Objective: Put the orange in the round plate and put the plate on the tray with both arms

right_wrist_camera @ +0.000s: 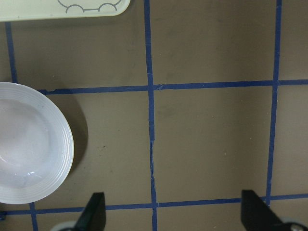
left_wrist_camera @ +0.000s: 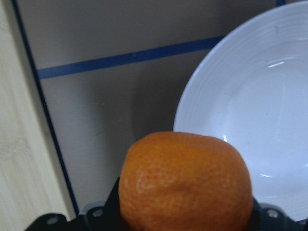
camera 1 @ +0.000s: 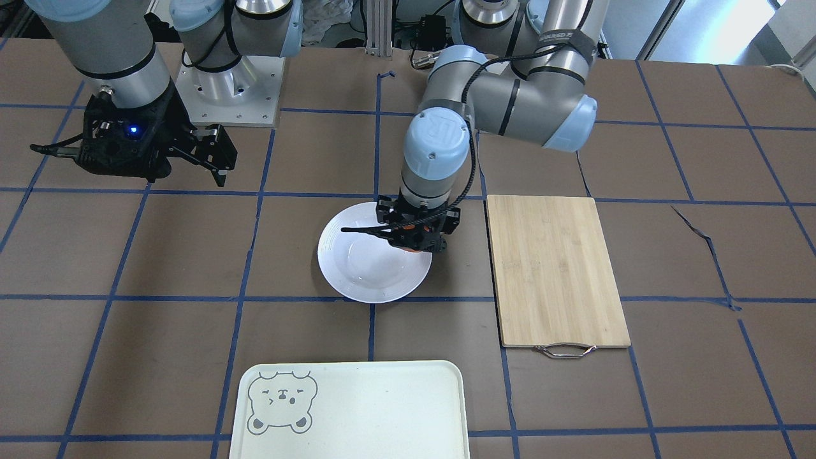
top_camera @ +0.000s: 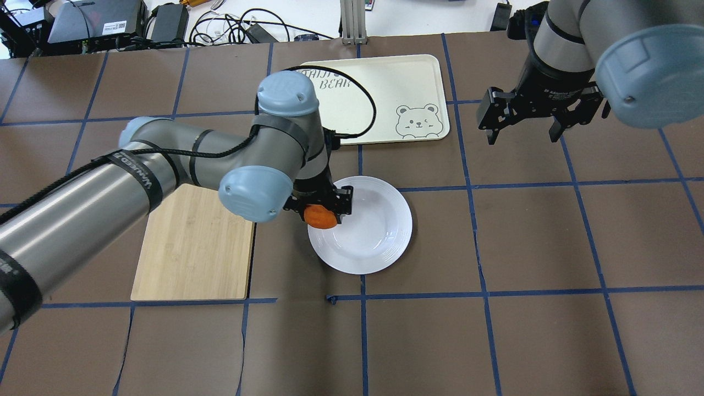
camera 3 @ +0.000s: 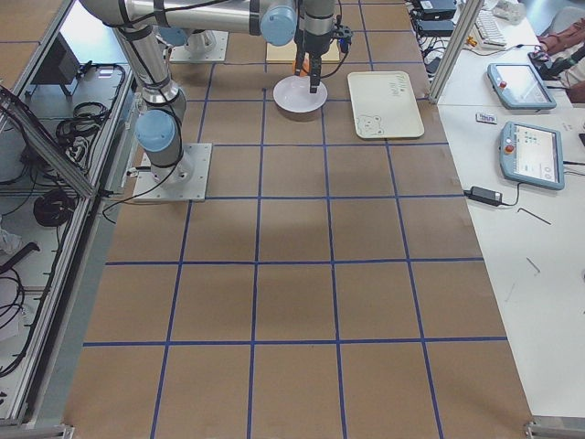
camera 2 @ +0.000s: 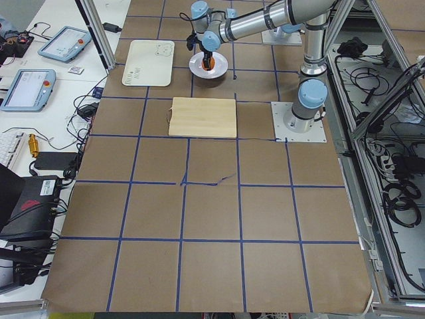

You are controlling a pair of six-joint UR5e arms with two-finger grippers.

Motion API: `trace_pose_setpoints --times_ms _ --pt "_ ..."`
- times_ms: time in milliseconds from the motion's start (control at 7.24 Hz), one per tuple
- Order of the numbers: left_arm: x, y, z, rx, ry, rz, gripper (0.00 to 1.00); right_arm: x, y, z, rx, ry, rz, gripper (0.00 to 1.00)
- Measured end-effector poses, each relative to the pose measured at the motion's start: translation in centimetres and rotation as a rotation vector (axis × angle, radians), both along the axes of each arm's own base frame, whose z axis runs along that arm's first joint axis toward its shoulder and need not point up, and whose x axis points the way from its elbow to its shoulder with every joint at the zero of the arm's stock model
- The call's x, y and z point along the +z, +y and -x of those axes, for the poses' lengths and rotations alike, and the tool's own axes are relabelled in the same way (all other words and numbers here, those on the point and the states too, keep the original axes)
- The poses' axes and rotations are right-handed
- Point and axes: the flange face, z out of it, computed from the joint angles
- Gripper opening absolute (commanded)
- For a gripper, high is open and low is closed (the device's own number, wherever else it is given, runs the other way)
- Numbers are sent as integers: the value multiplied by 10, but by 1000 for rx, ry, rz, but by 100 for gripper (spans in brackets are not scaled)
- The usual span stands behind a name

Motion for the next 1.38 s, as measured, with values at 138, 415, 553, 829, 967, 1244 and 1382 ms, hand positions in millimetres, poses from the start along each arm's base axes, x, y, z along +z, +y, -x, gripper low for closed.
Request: trace_pose_setpoints --times_ms 138,415,553,829,967,1244,1382 --pt "-18 11 18 29 7 23 100 0 0 0 -1 0 0 100" --pt "-21 14 24 64 22 75 100 0 0 0 -9 -7 1 100" --pt "-5 5 19 81 34 108 100 0 0 -1 -11 -10 2 100" --pt "46 -23 -11 149 40 123 100 0 0 0 -12 -7 1 100" --pt "80 -32 -31 182 36 124 100 0 0 0 -11 -6 1 100" --pt "156 -46 -80 267 29 121 100 -3 -1 0 -10 -10 -5 100" --pt "195 -43 -94 290 21 127 100 -7 -3 -1 -9 -12 -11 100"
